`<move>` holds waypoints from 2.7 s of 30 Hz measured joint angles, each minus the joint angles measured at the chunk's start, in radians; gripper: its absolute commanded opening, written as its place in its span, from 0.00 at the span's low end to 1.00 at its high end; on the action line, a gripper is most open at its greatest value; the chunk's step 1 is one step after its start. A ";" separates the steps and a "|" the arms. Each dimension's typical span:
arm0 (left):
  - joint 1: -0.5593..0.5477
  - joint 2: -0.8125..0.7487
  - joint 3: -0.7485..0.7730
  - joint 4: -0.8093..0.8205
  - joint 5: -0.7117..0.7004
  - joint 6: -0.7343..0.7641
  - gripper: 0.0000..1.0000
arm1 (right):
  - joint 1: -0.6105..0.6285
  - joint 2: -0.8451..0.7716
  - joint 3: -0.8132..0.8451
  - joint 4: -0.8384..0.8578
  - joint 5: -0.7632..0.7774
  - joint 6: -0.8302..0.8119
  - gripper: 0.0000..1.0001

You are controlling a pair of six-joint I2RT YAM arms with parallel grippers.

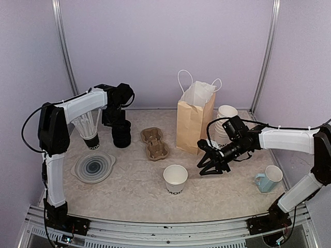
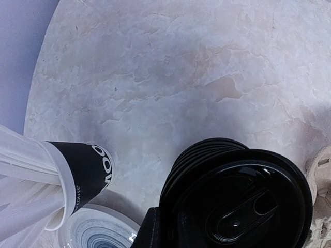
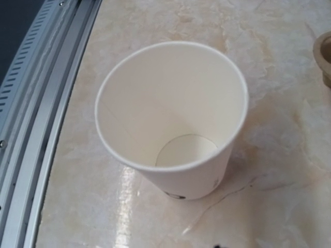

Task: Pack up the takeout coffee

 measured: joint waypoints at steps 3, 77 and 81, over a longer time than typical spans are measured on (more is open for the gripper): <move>0.000 0.000 0.018 -0.009 -0.006 0.000 0.07 | 0.000 0.006 0.000 -0.003 0.000 -0.001 0.39; -0.263 -0.439 -0.829 2.003 0.916 -0.476 0.03 | 0.134 0.183 0.862 0.054 0.076 0.570 0.98; -0.267 -0.429 -0.829 2.016 0.914 -0.483 0.03 | 0.141 0.188 0.866 0.055 0.088 0.575 0.94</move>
